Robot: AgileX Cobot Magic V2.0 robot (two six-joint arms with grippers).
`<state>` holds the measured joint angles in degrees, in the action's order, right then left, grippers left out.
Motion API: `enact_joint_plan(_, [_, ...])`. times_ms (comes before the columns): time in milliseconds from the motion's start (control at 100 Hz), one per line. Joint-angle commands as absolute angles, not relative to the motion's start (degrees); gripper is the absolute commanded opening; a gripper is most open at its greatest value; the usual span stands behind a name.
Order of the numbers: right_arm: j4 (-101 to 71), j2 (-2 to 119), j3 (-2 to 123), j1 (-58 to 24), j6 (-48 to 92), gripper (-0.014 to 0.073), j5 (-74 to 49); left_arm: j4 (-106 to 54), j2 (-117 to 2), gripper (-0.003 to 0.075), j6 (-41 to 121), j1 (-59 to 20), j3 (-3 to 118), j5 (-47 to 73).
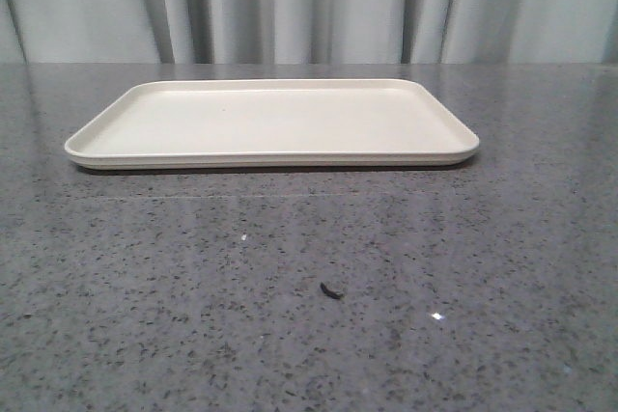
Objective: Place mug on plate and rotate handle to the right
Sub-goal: 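Carry the white mug with the left gripper toward the cream tray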
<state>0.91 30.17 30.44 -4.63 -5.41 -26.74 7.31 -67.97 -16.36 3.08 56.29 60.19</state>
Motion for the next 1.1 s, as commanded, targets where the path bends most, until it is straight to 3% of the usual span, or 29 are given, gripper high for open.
enact_joint_plan(0, [0.97, 30.79, 32.21, -4.51, -5.28, -0.0060, -21.82, 7.32, -67.11, 0.0161, -16.49, 3.12, 58.28, 58.21])
enact_joint_plan(270, [0.97, 30.79, 32.21, -4.51, -5.28, -0.0060, -21.82, 6.51, -67.11, -0.0020, -16.49, 3.12, 58.66, 58.70])
enact_joint_plan(730, [0.97, 30.79, 32.21, -4.51, -5.28, -0.0060, -21.77, -5.06, -68.31, -0.0019, -13.39, 1.19, 71.05, 58.19])
enact_joint_plan(1090, [0.97, 30.79, 32.21, -4.51, -5.28, -0.0060, -21.30, -9.09, -82.89, -0.0019, -17.82, -15.06, 85.94, 56.98])
